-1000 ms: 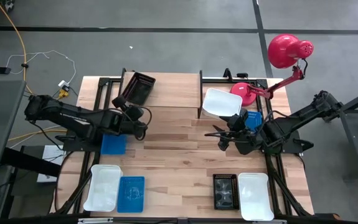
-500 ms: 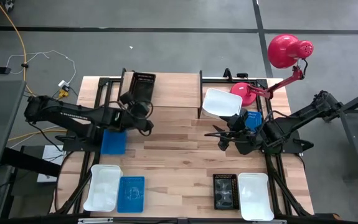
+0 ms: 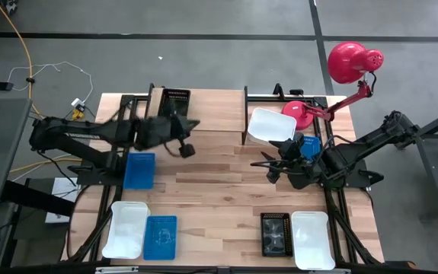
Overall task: Stack baskets on shelf by color
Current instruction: Stack the top right black bin on the black bin on the shelf
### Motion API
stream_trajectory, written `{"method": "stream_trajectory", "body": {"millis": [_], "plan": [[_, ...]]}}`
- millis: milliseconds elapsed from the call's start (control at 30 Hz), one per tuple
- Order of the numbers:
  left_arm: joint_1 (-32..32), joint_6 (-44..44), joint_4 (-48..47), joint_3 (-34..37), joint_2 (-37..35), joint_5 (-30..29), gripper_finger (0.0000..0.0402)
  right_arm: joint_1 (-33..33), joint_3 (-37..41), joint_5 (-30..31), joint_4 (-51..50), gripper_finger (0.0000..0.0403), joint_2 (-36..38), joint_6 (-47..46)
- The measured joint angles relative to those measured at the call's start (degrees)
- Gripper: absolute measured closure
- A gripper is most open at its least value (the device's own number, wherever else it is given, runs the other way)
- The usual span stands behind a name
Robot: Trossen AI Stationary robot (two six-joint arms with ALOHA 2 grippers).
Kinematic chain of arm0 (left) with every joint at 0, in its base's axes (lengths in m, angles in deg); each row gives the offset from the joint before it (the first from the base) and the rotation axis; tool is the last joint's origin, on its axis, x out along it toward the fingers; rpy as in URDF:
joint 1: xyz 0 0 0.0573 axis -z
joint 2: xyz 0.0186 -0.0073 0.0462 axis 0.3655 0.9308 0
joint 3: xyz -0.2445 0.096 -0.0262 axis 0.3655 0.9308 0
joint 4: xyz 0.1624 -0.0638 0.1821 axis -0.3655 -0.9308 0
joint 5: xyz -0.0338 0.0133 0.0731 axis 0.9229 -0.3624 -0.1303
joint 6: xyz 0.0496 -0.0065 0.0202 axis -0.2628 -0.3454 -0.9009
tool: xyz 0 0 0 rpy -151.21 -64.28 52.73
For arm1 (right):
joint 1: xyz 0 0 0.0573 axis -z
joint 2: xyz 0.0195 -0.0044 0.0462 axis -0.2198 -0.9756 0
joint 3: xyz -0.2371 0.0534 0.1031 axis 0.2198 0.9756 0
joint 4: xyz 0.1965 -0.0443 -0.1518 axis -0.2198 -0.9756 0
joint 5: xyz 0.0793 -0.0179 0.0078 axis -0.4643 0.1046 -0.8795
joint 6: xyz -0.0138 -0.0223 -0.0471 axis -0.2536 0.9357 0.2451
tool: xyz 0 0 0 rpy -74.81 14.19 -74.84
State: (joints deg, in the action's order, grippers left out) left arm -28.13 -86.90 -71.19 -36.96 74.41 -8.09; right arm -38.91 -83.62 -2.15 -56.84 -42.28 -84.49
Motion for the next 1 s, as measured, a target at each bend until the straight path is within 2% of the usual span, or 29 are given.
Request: {"method": "stream_trajectory", "body": {"millis": [100,233,433,667,1000], "plan": [[-6.7,0.3,-8.8,-9.3,4.4,8.4,0.0401,0.3,0.0,0.2,0.0,0.0194,0.0,-0.1],[-14.9,-1.3,-21.5,-21.1,12.4,15.6,0.0401,1.2,0.0,-1.6,0.0,0.0194,0.0,-1.5],[-22.8,-6.4,-33.9,-29.9,23.8,26.4,0.0401,2.6,0.0,-3.4,-0.1,0.0194,0.0,-1.5],[-26.6,-9.3,-34.4,-30.4,30.1,27.8,0.0401,3.4,0.0,-3.4,-0.1,0.0194,0.0,-1.2],[-28.2,-15.5,-38.3,-30.4,31.1,27.7,0.0401,3.4,0.0,-4.8,-0.3,0.0194,0.0,-1.0]]}}
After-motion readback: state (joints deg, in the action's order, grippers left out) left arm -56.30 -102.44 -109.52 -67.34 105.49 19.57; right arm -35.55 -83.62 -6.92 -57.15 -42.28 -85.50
